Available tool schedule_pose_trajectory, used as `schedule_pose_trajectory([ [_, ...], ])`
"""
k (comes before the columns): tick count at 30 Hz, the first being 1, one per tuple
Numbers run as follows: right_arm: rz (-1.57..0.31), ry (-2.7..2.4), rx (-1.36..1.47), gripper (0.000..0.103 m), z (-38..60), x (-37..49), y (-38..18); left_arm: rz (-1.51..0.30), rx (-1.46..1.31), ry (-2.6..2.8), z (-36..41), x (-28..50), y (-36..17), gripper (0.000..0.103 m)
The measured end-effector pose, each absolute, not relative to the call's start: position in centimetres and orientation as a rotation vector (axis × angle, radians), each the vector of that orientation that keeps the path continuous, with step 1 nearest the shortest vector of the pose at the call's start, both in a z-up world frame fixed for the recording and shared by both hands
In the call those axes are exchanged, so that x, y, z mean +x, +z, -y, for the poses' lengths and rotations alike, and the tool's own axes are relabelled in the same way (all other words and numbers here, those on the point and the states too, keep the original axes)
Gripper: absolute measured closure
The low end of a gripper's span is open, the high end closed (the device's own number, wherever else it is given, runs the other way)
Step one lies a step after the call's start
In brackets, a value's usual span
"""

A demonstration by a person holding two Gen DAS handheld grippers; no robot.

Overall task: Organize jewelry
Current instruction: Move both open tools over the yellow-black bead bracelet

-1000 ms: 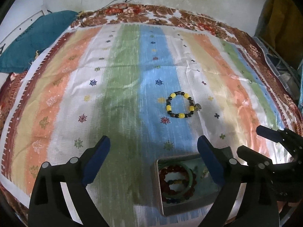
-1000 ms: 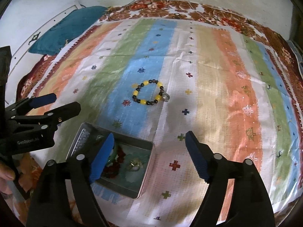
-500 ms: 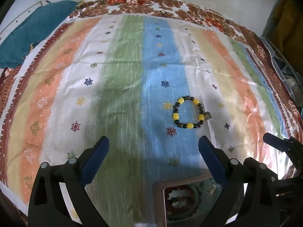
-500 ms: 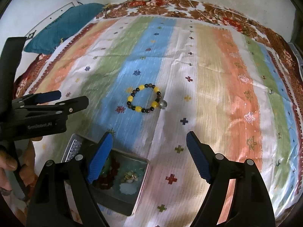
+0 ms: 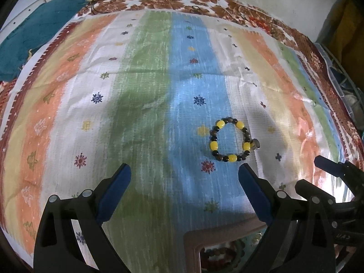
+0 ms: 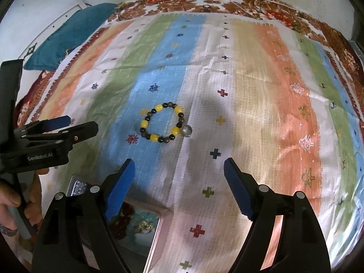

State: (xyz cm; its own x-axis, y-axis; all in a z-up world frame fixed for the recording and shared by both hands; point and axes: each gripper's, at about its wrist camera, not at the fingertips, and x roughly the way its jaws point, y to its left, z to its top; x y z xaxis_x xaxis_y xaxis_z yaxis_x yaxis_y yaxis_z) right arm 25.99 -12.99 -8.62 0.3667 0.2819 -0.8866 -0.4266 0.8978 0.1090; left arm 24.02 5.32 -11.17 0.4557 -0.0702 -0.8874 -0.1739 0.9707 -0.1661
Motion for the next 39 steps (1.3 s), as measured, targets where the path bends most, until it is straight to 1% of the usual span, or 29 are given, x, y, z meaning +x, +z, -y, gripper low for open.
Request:
schedule_pose_trajectory([
  [26, -1.105, 0.488, -0.218, 0.023, 11.3, 29.5, -11.3, -1.175, -0.257, -0.013, -4.8, 28.8, -14.0, 0.010],
  [39, -1.098, 0.618, -0.340, 0.023, 10.3, 30.5, -13.7, -1.218, -0.270, -0.087, -5.2, 31.2, -15.1, 0.011],
])
